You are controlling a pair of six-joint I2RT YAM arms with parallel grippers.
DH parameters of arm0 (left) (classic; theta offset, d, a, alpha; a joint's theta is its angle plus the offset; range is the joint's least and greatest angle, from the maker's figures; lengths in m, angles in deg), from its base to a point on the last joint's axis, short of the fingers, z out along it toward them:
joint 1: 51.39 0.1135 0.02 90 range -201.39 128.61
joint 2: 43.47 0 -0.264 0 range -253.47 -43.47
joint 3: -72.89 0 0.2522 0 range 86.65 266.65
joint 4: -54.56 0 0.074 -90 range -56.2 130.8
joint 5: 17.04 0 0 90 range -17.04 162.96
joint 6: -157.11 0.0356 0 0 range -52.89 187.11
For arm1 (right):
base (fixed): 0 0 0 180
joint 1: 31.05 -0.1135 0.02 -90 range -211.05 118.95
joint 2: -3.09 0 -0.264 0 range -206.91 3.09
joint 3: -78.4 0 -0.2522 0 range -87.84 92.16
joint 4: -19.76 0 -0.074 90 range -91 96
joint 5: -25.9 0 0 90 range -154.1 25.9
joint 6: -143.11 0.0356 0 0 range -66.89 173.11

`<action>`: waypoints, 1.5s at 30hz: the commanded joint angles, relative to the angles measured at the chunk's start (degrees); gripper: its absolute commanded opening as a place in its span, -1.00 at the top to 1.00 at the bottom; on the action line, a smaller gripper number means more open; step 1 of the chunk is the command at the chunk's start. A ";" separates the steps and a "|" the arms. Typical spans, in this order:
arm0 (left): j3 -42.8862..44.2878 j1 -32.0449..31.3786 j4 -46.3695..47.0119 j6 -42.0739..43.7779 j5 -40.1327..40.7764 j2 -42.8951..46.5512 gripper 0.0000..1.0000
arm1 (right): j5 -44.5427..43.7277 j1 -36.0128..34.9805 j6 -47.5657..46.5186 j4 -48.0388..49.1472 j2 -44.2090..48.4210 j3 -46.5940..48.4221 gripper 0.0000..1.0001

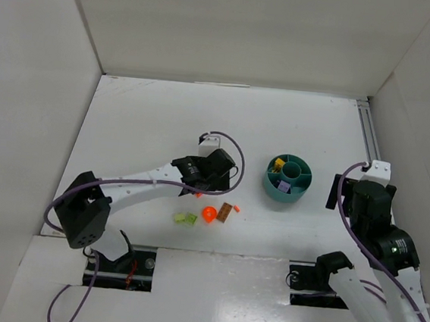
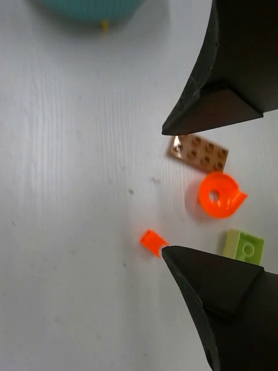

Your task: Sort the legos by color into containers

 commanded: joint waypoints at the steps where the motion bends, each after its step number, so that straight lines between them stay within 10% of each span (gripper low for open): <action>1: -3.94 2.42 -1.40 -3.83 1.12 -0.91 -0.47 | 1.02 0.09 -0.77 2.36 -0.61 2.36 -1.00; 13: -10.54 6.64 2.74 -3.30 -1.60 -7.15 -0.32 | 1.03 0.09 -1.30 2.36 -0.08 2.36 -1.00; 28: -11.08 4.81 1.78 -2.07 -3.19 -9.00 0.74 | 1.03 0.09 -1.30 2.36 -0.61 2.36 -1.00; 45: 36.98 -9.17 2.13 19.53 -5.47 -23.48 0.97 | -0.55 0.09 -0.24 2.36 1.59 1.84 -1.00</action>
